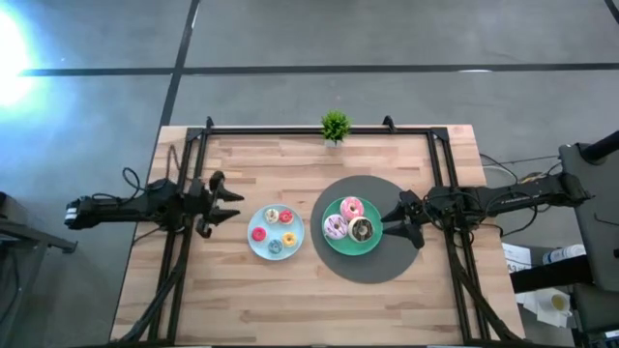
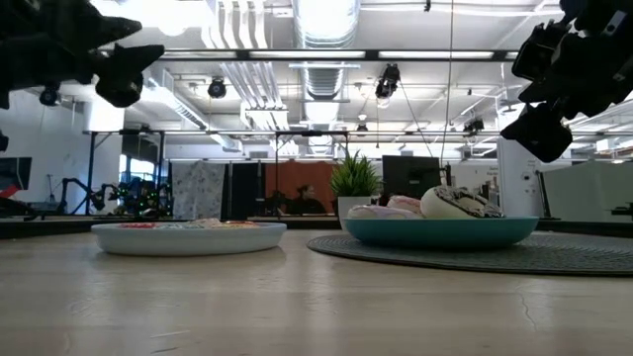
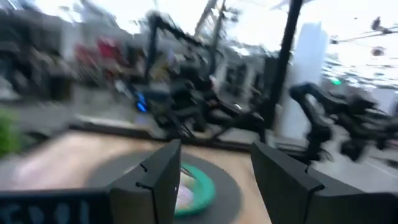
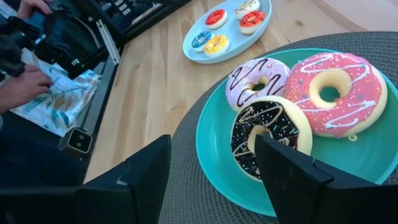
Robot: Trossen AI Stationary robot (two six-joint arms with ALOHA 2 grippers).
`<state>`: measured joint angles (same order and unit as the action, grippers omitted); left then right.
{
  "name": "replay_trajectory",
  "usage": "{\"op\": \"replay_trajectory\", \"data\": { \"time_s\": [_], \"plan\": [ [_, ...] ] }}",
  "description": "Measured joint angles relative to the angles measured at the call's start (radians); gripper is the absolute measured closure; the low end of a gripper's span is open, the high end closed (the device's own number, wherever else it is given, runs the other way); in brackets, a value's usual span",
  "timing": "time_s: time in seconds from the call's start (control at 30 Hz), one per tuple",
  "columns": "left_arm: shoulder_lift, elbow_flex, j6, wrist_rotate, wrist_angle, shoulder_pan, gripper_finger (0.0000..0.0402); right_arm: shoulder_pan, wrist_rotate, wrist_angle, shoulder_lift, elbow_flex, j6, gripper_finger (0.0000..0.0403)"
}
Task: Pick & Place donuts
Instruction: Return to Home Position
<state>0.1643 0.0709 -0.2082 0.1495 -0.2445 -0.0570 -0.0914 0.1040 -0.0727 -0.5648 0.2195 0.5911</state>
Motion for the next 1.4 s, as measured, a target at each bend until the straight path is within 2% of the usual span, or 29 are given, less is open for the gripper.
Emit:
{"op": "replay_trajectory", "data": {
  "time_s": [0.1, 0.23, 0.4, 0.53, 0.9, 1.4],
  "plan": [
    [-0.088, -0.06, 0.044, -0.061, -0.001, 0.0, 0.023, 0.0, 0.0, 0.0, 0.0, 0.0, 0.0, 0.0179],
    [-0.165, -0.062, 0.088, -0.086, 0.11, -0.005, 0.023, 0.0, 0.0, 0.0, 0.0, 0.0, 0.0, 0.0179],
    [-0.164, -0.062, 0.167, -0.088, 0.22, -0.002, 0.023, 0.0, 0.0, 0.0, 0.0, 0.0, 0.0, 0.0179],
    [-0.151, -0.06, 0.183, -0.1, 0.23, -0.001, 0.023, 0.0, 0.0, 0.0, 0.0, 0.0, 0.0, 0.0179],
    [-0.127, -0.06, 0.058, -0.099, 0.232, 0.0, 0.023, 0.0, 0.0, 0.0, 0.0, 0.0, 0.0, 0.0179],
    [-0.127, -0.061, 0.051, -0.096, 0.236, 0.0, 0.023, 0.0, 0.0, 0.0, 0.0, 0.0, 0.0, 0.0179]
  ]
}}
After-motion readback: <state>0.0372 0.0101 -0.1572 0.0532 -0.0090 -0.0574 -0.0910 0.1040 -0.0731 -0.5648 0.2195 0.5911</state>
